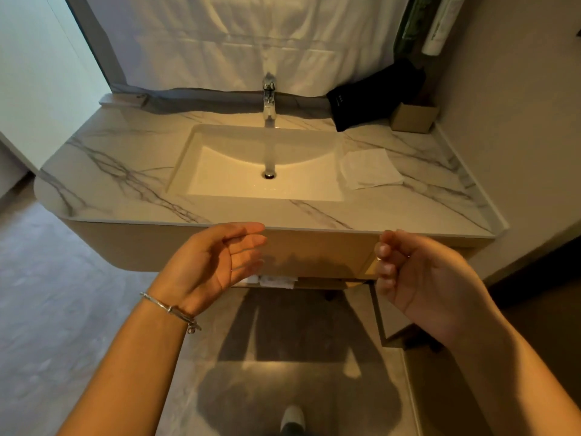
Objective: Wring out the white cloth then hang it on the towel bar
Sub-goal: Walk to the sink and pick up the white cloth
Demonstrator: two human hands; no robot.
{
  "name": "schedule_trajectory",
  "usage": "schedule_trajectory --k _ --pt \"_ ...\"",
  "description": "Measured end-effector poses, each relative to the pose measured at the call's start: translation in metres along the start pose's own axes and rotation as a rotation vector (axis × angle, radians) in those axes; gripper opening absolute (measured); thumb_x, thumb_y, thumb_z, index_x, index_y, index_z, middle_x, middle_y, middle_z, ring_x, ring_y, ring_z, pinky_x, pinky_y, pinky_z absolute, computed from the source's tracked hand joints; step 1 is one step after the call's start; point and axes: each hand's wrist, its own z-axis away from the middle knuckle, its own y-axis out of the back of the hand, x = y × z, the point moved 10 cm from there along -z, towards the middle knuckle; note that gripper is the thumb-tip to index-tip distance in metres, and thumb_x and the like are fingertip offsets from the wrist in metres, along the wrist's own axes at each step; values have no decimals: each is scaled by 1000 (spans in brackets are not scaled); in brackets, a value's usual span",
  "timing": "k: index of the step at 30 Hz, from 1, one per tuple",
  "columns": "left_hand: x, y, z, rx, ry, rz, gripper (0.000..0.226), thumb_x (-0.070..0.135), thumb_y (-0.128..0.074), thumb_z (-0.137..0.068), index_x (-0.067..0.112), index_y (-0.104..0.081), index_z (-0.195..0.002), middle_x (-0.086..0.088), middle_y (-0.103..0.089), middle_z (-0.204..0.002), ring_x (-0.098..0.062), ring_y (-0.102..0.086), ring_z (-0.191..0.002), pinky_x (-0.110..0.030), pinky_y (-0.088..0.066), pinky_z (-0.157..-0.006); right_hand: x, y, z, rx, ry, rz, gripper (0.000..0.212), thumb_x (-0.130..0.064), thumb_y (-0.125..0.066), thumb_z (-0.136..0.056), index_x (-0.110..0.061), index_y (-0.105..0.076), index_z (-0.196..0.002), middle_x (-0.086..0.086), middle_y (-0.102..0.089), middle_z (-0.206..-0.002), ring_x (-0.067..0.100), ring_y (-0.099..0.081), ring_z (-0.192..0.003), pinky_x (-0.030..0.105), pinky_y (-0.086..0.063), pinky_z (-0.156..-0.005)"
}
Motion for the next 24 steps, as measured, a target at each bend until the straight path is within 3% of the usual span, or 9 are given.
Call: schedule_trajectory --k 6,13,24 --pt "15 8 -35 45 -11 -64 29 27 -52 -69 14 -74 -82 2 -73 -70 -10 -66 -63 -30 -55 -77 -12 -3 -47 4 -35 -27 14 -26 -58 -69 -16 -68 -68 -1 -58 -61 8 -50 -50 19 -42 -43" --pt "61 23 -86 16 -33 -78 30 27 -53 -68 12 -72 -85 -1 -73 -72 -13 -67 -65 -28 -58 -71 -32 -26 -116 -6 -26 -44 13 -24 -57 -70 -14 -63 -75 0 -57 -62 9 -49 -49 19 -42 -42" --pt "106 49 -167 9 11 -32 31 25 -56 -68 9 -71 -90 -4 -72 -73 -14 -66 -63 -30 -57 -74 -53 -51 -202 -12 -51 -74 12 -25 -57 -71 -15 -64 -72 -1 -57 -63 9 -49 -50 18 -41 -42"
